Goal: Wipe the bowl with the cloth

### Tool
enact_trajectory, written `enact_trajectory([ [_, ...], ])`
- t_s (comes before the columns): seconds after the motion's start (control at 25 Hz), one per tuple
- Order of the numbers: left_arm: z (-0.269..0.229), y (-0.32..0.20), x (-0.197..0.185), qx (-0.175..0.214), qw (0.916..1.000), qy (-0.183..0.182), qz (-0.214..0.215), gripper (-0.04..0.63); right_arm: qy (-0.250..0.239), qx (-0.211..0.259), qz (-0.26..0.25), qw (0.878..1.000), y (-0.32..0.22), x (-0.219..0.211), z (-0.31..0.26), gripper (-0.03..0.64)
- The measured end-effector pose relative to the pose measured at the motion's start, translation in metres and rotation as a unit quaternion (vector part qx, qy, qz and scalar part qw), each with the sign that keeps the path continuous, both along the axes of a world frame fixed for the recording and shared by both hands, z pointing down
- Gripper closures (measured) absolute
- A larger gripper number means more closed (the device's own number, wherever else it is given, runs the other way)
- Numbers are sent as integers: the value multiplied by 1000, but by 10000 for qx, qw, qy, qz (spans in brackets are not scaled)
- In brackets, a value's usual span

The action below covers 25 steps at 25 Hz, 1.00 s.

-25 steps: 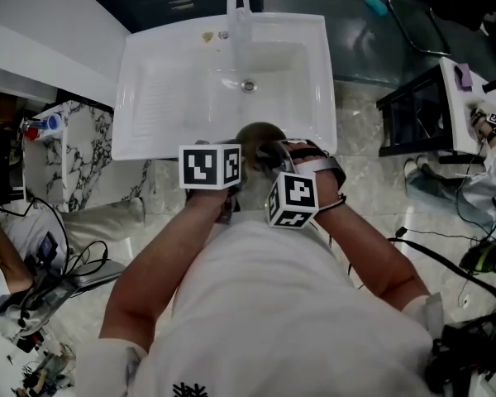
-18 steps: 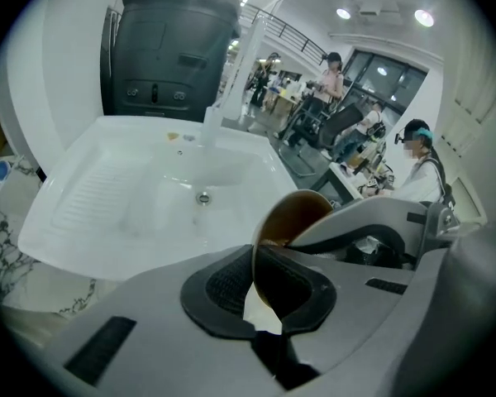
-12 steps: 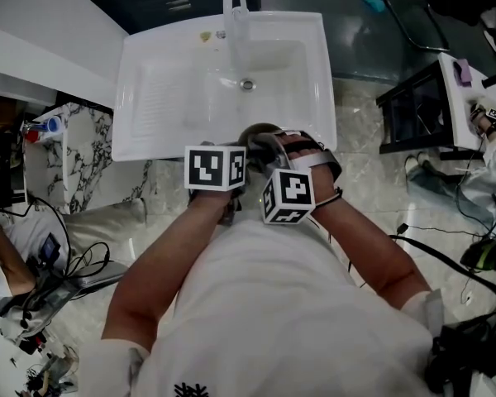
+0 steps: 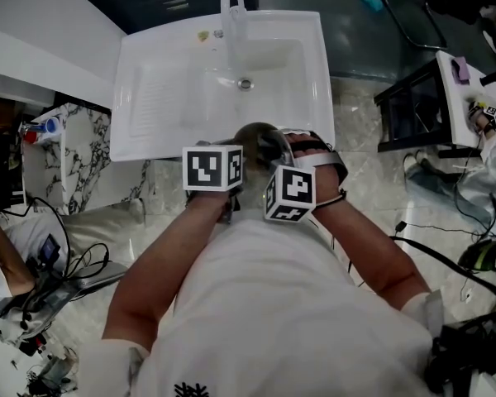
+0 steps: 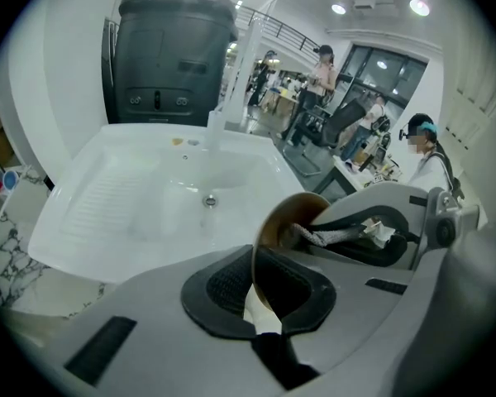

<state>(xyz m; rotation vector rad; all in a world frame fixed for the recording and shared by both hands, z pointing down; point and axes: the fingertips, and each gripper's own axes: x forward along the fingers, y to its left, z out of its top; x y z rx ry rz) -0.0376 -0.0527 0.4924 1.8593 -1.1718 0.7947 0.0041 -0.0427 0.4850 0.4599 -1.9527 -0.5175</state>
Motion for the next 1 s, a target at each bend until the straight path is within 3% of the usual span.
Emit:
enact_trajectory([
  [0.48,-4,-1,3,82,10000,50,25,575,62,-471,-358,9982,23,-12,16,584],
  [0.8,-2,5,8,1,9998,156,148,575,-231,-259,-532,9980,18,-25,-4,583],
  [1.0,2,11,9,-29,9994,-11,353,577,-339,104,-483,9982,9,-28,-19,583],
])
